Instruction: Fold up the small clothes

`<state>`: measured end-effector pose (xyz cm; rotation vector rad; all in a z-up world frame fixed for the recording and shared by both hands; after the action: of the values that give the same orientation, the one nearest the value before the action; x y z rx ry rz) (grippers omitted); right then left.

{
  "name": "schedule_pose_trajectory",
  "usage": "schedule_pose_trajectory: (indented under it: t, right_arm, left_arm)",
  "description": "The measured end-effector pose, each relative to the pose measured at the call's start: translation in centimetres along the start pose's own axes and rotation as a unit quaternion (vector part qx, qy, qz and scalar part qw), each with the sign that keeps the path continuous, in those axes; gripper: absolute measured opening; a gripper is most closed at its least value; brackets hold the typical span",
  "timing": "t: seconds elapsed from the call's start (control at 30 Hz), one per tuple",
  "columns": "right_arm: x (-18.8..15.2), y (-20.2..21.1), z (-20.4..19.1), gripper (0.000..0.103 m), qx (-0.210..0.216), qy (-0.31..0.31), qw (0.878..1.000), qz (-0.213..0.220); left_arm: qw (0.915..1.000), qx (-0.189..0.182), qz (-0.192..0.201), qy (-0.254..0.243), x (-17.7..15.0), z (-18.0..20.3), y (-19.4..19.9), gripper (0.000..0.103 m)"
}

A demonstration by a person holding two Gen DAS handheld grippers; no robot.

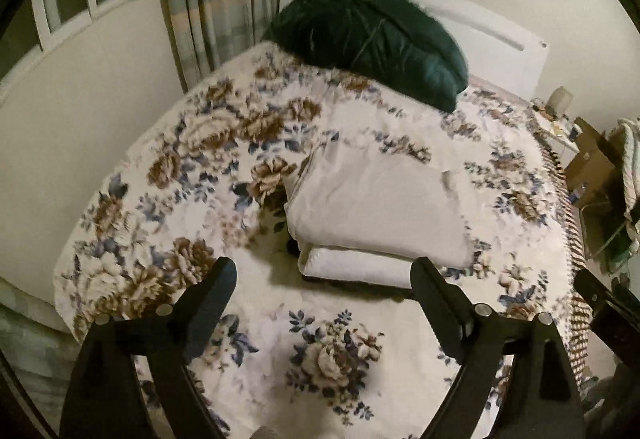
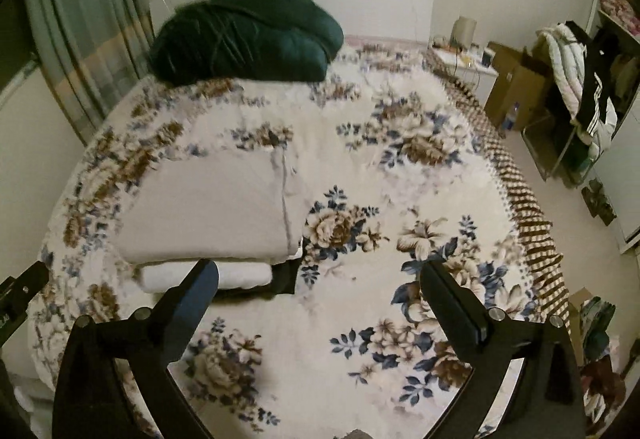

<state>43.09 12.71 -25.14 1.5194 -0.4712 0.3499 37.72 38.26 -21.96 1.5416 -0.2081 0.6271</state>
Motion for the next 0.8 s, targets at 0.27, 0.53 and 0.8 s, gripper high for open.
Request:
schedule_pose_trajectory:
  t: [0.27,0.53,0.8]
  right_arm:
    - [-5.9,14.8,1.1,0.102,0.01,0.02,0.998,0.058]
    - [-12.4,27.6,2.9,0.102,0.012,0.036,0.994,0.102]
    - [-16.6,36.2,3.9,0.102,0.013,0.03,0.991,0.131]
  left_arm:
    - [0.9986,0.004,0.046,-0.026,-4.9,0.5,11.1,0.089]
    - [0.9966,0.004,0.072,-0.04,-9.6,0.5,19.2,0.089]
    - [0.994,-0.012,0.09,-0.06,-11.8,-0.2,24.3,0.089]
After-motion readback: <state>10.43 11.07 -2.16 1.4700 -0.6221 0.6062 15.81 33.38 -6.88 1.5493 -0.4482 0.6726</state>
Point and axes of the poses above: each gripper's, at about its wrist camera, not at the fingertips, and y roughly against the way its jaws point, z to its right, x to its top, the point moved 1 cm from there along -y, roughly the way its jaws point, and after that the axes turned 8 degrees about -z, right-handed, at the moved point
